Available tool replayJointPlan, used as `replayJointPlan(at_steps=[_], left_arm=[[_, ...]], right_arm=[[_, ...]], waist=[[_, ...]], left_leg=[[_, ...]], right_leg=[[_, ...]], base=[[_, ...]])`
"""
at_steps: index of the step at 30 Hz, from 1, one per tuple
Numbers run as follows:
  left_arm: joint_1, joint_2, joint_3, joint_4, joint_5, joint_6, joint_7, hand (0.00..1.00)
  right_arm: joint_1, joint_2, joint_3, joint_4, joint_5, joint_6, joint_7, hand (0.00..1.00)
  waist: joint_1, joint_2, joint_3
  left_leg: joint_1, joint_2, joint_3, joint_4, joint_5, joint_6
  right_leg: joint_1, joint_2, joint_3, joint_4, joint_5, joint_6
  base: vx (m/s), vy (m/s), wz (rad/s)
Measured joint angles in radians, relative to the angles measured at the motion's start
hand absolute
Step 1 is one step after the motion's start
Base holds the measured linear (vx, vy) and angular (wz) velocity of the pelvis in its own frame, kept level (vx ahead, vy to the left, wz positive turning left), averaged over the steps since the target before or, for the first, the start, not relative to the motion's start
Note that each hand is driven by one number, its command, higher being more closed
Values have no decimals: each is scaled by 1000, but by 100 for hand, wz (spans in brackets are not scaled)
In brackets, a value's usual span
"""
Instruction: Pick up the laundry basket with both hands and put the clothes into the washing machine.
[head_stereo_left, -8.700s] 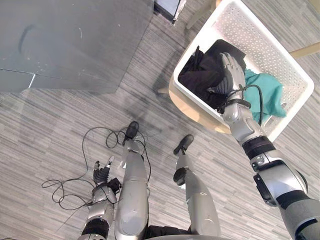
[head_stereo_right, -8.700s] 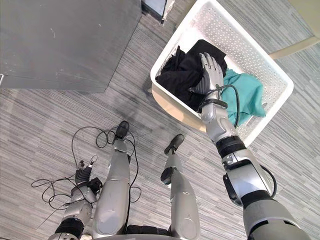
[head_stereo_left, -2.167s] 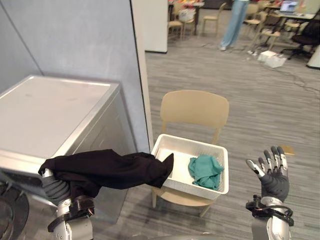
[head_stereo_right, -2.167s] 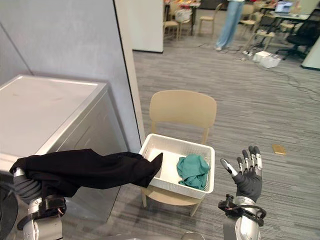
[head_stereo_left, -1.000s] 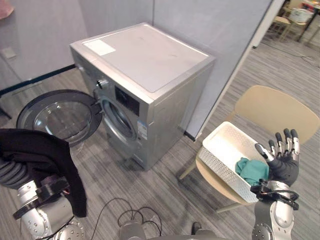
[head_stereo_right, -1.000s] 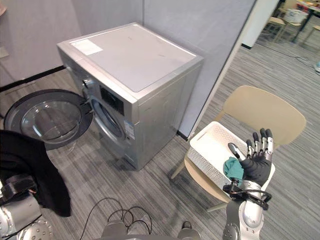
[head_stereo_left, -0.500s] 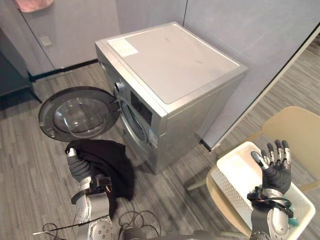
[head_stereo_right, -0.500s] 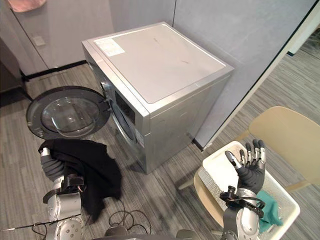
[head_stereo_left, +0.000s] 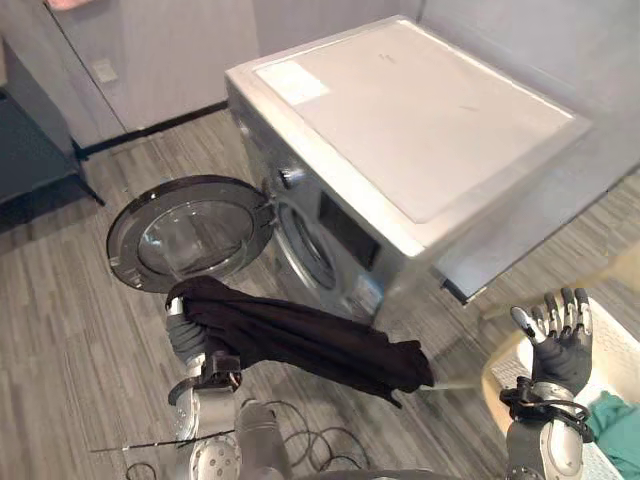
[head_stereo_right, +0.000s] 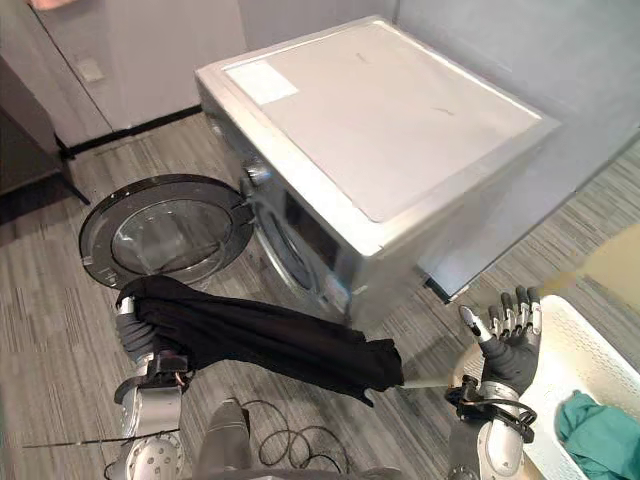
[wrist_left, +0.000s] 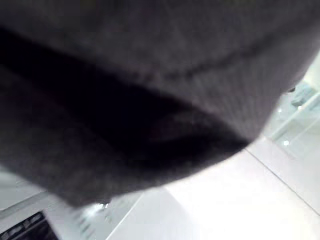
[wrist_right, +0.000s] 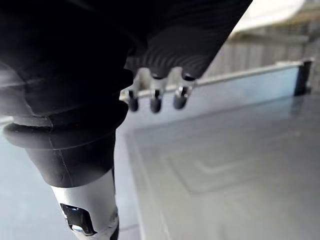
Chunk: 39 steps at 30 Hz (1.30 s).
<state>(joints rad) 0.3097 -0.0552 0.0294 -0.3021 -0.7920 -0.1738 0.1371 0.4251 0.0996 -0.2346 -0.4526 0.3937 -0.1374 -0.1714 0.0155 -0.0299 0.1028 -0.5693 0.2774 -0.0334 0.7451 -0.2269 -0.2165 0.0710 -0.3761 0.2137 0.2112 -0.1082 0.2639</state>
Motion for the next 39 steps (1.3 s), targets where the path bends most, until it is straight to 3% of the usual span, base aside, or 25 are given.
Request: replayJointPlan(at_steps=[1,3,5,6,8,9,10,12,13,16,17,19,20,22,24,25,27,29,30,32,35,36,37,38,39], left_arm=[[5,7,-6,0,0,0,-1,100],[12,48,-54,2,0,1,-5,100],[12,58,-88,2,1,2,-11,100],[12,66,-101,1,2,3,-24,100],[-1,77,-103,8,7,3,-29,100],[-2,77,-99,9,12,3,-29,100],[4,76,-100,10,16,1,-30,100],[20,75,-103,27,19,2,-43,100],[23,75,-106,29,19,3,-49,100],[23,73,-126,29,23,13,-52,100],[23,71,-154,30,24,19,-53,100],[22,61,-173,30,27,19,-68,100],[16,57,-197,29,32,20,-74,100],[12,47,-221,29,40,25,-74,100],[13,46,-234,28,38,26,-79,100],[17,47,-235,28,36,26,-89,100],[20,51,-232,28,36,26,-91,100],[19,58,-230,29,36,24,-91,100],[19,60,-231,32,35,24,-91,100],[19,56,-248,45,33,37,-91,100],[19,52,-259,46,18,37,-89,100],[19,47,-258,46,17,36,-86,100],[23,40,-253,47,17,34,-80,100],[22,46,-235,48,17,35,-72,100],[17,62,-213,49,17,34,-68,100]], right_arm=[[-6,-2,8,0,-1,0,1,0],[-10,-3,20,-1,-2,1,2,0],[-25,-5,30,2,-2,3,2,0],[-30,-8,49,6,-2,9,2,0],[-30,-12,79,10,-2,18,6,0],[-31,-12,89,10,-2,26,19,0],[-33,-13,95,10,-2,27,27,0],[-31,-13,96,9,-2,27,50,0],[-28,-12,95,9,-2,27,62,0],[-18,-9,94,9,1,25,79,0],[-3,-7,95,9,3,25,83,0],[3,-7,101,8,11,23,83,0],[8,-5,112,8,16,7,83,0],[15,-6,118,8,30,6,82,0],[21,-1,117,6,32,5,80,0],[26,-1,116,-3,37,4,80,0],[35,0,124,-23,37,-6,83,0],[36,1,128,-66,37,-11,83,0],[43,4,124,-73,37,-12,79,0],[56,4,124,-74,37,-12,68,0],[38,4,130,-74,36,-13,58,0],[31,4,125,-68,31,-29,28,0],[24,-1,102,-53,28,-53,16,0],[10,-9,94,-37,28,-56,12,0],[-4,-7,76,-13,28,-45,9,0]], waist=[[-1,0,0],[2,-2,-5],[1,12,-14],[1,25,-23],[-15,40,-27],[-16,39,-28],[-16,43,-26],[-23,50,-30],[-31,33,-43],[-58,13,-53],[-57,15,-52],[-57,16,-57],[-65,29,-60],[-60,49,-53],[-54,63,-41],[-50,81,-27],[-38,75,-24],[-30,84,-18],[-32,80,-16],[-38,57,-16],[-44,53,-18],[-42,57,-20],[-41,59,-33],[-56,37,-31],[-72,2,-33]], left_leg=[[-5,-3,9,34,-19,15],[-12,-37,71,103,-66,90],[-13,-55,122,85,-85,126],[-8,-59,164,49,-101,155],[11,-60,191,-10,-90,195],[59,-74,218,-58,-80,212],[104,-83,241,-103,-71,226],[204,-108,278,-222,-34,239],[236,-135,285,-291,-18,251],[267,-171,288,-370,2,262],[294,-174,304,-384,7,261],[305,-176,316,-373,6,256],[295,-171,313,-327,-6,232],[291,-154,309,-276,-17,219],[250,-113,280,-74,-15,219],[215,-83,236,85,15,210],[167,-74,195,246,114,179],[108,-48,200,339,125,172],[90,-18,202,334,99,196],[90,27,171,187,75,196],[102,32,49,-89,82,186],[142,12,-56,-277,121,144],[221,-7,-173,-373,118,-28],[219,-25,-161,-347,81,-39],[201,-43,-141,-266,60,-36]], right_leg=[[7,-6,9,-16,40,-3],[3,-59,9,-73,247,-5],[-45,-84,9,-114,433,-29],[-86,-88,-8,-163,576,-199],[-141,-56,-74,-49,427,-159],[-159,-7,-99,60,273,-183],[-167,37,-101,147,181,-168],[-188,175,-99,296,5,-136],[-208,251,-101,337,-74,-131],[-244,386,-99,338,-166,-136],[-247,431,-105,292,-190,-170],[-238,443,-103,202,-183,-222],[-197,444,-101,148,-185,-268],[-175,452,-99,136,-190,-276],[-113,471,-94,134,-190,-276],[-67,492,-84,130,-196,-285],[-21,483,-48,130,-235,-326],[3,459,-15,101,-249,-332],[6,442,6,100,-255,-319],[16,387,43,101,-278,-273],[16,334,74,107,-309,-218],[12,313,103,125,-330,-179],[10,287,162,144,-352,-135],[10,268,191,147,-347,-99],[6,250,255,145,-290,-28]], base=[[231,576,-47],[174,461,-37],[129,387,-41],[165,452,-54],[158,389,-35],[65,218,-29],[57,238,-42],[13,191,-34],[-14,117,-13],[7,-5,2],[35,-66,-17],[63,-68,-11],[132,-81,-4],[135,-79,-10],[107,-78,-12],[70,-41,-24],[112,19,-54],[229,92,-63],[183,83,-41],[272,169,-42],[294,294,-32],[360,432,-64],[454,530,-73],[384,462,-82],[346,482,-65]])
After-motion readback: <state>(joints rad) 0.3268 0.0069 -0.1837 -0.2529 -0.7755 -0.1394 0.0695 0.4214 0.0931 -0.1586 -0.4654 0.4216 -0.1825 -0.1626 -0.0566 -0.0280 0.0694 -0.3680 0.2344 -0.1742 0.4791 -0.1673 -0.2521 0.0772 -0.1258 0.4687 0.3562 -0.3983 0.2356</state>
